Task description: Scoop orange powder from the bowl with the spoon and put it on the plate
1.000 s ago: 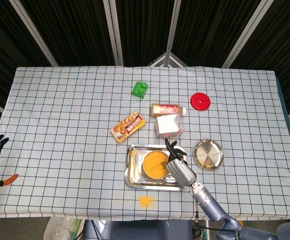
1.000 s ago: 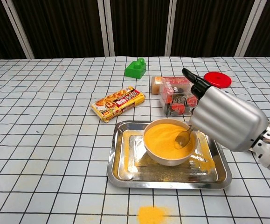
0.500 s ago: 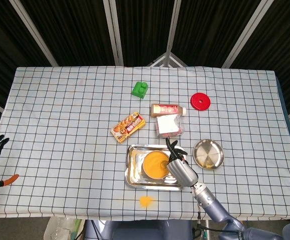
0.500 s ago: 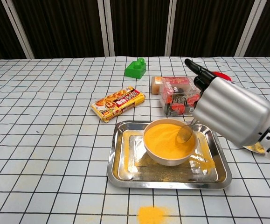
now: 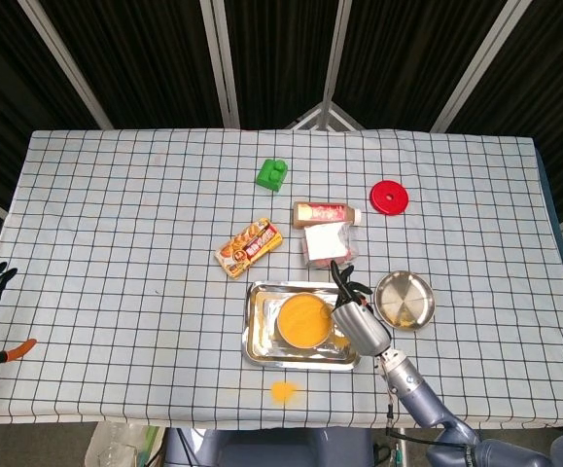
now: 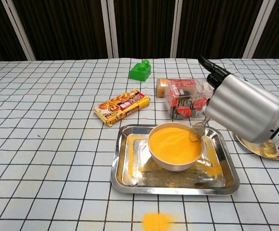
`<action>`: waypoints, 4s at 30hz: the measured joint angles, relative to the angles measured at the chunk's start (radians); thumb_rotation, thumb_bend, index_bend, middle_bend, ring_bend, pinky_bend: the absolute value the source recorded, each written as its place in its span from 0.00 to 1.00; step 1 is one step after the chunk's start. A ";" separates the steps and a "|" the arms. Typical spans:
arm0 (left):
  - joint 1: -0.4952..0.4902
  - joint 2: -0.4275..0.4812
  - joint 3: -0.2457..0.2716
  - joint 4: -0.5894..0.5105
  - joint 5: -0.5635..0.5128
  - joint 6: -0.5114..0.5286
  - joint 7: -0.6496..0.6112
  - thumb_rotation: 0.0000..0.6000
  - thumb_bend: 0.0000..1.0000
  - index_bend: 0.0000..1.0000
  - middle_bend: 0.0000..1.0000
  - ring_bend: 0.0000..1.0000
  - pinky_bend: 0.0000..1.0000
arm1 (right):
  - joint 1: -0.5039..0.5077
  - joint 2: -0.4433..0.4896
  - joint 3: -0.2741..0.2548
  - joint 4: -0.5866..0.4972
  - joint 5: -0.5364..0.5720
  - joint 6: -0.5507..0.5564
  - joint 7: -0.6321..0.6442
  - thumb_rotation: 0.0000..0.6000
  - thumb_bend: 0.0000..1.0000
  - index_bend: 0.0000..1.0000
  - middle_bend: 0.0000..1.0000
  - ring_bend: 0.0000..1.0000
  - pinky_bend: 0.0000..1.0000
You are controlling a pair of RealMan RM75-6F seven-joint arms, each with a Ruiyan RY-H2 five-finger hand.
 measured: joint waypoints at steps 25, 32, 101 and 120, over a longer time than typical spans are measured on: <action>0.002 -0.002 -0.002 0.001 -0.001 0.005 0.004 1.00 0.01 0.00 0.00 0.00 0.00 | 0.011 -0.012 -0.033 -0.042 -0.051 -0.009 0.018 1.00 0.87 0.75 0.67 0.31 0.00; 0.003 -0.004 -0.004 -0.001 -0.005 0.007 0.010 1.00 0.01 0.00 0.00 0.00 0.00 | 0.017 0.012 -0.013 -0.065 -0.054 -0.008 0.004 1.00 0.87 0.75 0.67 0.31 0.00; 0.004 -0.007 -0.015 -0.014 -0.037 -0.005 0.032 1.00 0.01 0.00 0.00 0.00 0.00 | -0.149 0.016 0.026 0.263 0.276 0.063 0.480 1.00 0.87 0.63 0.60 0.30 0.00; 0.004 -0.007 -0.016 -0.015 -0.040 -0.006 0.034 1.00 0.01 0.00 0.00 0.00 0.00 | -0.165 -0.034 0.029 0.315 0.353 0.054 0.484 1.00 0.61 0.15 0.22 0.06 0.00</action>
